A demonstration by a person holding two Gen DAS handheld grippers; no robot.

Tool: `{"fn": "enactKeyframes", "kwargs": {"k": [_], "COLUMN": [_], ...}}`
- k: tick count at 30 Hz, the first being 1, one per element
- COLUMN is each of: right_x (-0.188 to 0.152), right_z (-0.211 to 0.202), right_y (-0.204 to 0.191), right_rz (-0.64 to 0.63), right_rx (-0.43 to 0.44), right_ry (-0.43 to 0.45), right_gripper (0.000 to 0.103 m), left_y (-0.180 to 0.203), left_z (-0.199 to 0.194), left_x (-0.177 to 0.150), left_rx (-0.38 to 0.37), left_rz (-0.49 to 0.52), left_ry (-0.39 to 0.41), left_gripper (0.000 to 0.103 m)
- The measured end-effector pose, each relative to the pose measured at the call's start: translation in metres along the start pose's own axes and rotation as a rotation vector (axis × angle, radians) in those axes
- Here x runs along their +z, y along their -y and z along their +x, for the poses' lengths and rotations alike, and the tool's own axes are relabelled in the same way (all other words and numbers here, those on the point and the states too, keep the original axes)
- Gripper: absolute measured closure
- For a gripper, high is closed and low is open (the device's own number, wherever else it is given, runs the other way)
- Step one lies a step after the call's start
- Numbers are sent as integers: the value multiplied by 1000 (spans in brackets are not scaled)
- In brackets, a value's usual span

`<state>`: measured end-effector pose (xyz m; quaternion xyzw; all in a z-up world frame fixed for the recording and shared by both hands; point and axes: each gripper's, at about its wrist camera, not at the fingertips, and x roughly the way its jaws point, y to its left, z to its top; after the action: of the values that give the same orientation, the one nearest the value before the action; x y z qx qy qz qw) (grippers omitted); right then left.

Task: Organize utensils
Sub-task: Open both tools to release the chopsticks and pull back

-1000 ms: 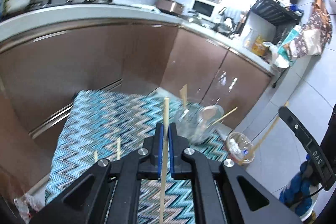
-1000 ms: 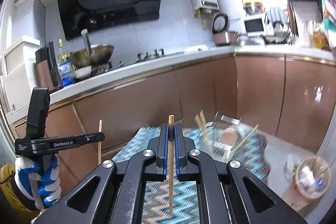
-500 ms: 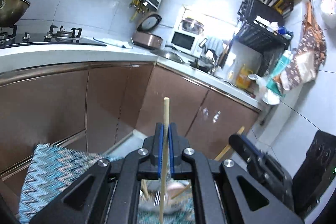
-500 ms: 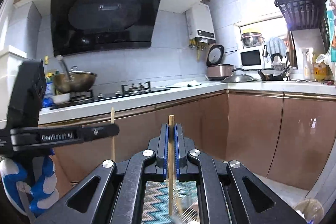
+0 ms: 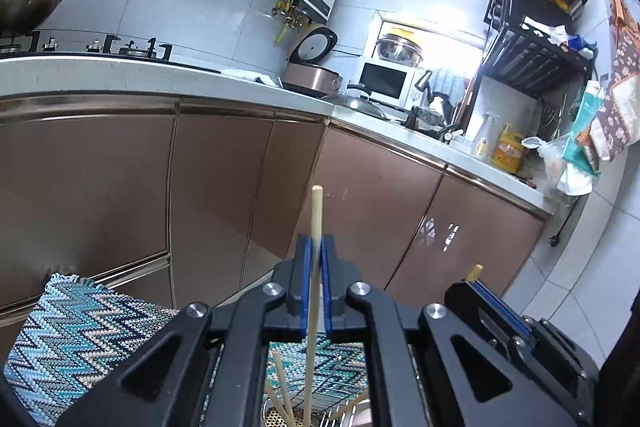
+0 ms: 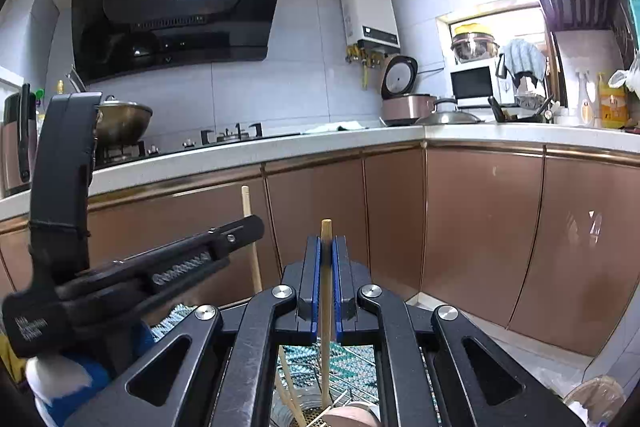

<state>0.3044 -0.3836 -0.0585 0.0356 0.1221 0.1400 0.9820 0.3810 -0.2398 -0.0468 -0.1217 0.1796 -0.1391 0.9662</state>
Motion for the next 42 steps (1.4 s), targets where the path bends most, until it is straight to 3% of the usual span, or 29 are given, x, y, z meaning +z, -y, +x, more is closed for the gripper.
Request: {"fn": "enactKeyframes", "kwargs": {"k": [6,9,11,13,18,28,35,42], "right_x": [-12,-13,-11,-9,-2,6,-4,-19], "right_z": [0,-6,-16,-25,-50,-121,-161,-191], "right_y": [-3,-1,-1,-1,-5,-35,-67,-84], "right_rz": [-9,8,11,15,13,22,1,13], "right_rx": [-17,-33,-50,-61,-93,-127,-169,-234], "right_ry": [-30,-34,-27,-21,-10,26,35,28], "right_gripper": [97,94,84,77,69,48,23,5], "left_y": [-4,-5,-5,-4,-2,-1,-5,-10], "left_z": [-4,-14,-26,-41,-75,-165,-228,-264], "left_x": [-10,-8,-6,-4,2,-4,-19,-35], "left_rx": [19,27,33,36,44,119,226,260], "left_rz": [5,13,28,38,59,150,228,268], "left_ry": [6,5,13,20,27,53,101,93], "left_gripper": [96,86,74,71,61,51,45,44]}}
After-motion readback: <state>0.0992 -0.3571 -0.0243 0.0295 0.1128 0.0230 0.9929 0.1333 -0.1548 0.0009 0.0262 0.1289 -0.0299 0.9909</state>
